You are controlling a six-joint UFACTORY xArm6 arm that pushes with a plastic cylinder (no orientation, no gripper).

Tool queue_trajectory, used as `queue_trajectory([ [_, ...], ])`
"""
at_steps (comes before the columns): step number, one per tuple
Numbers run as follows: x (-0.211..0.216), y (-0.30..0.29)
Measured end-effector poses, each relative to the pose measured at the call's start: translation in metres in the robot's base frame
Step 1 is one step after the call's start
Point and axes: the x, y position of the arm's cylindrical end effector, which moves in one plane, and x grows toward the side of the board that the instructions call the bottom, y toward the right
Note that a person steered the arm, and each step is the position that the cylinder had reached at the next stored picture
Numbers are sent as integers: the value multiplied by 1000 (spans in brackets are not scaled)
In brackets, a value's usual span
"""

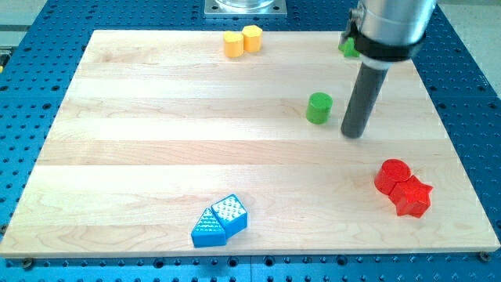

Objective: Place the green circle to the left of the green star

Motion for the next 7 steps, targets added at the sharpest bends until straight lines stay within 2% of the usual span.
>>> queue_trajectory([
  [1,-35,-46],
  [2,-107,3],
  [3,-125,34],
  [4,-105,-18],
  [5,-149,13],
  [6,-169,7],
  [7,-170,-28],
])
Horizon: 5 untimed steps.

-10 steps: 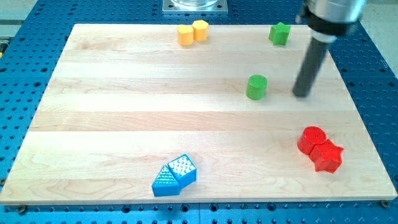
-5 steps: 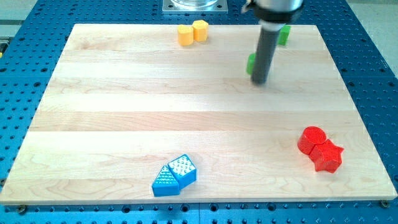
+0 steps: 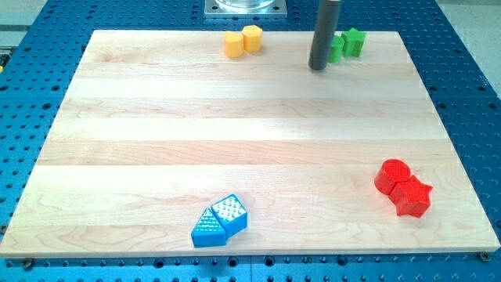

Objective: Place the green circle to the left of the green star

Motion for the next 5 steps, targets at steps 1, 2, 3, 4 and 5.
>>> queue_trajectory([
  [1,-16,14],
  [2,-12,-16],
  [3,-9,-76],
  [4,-9,-77],
  [5,-10,-77],
])
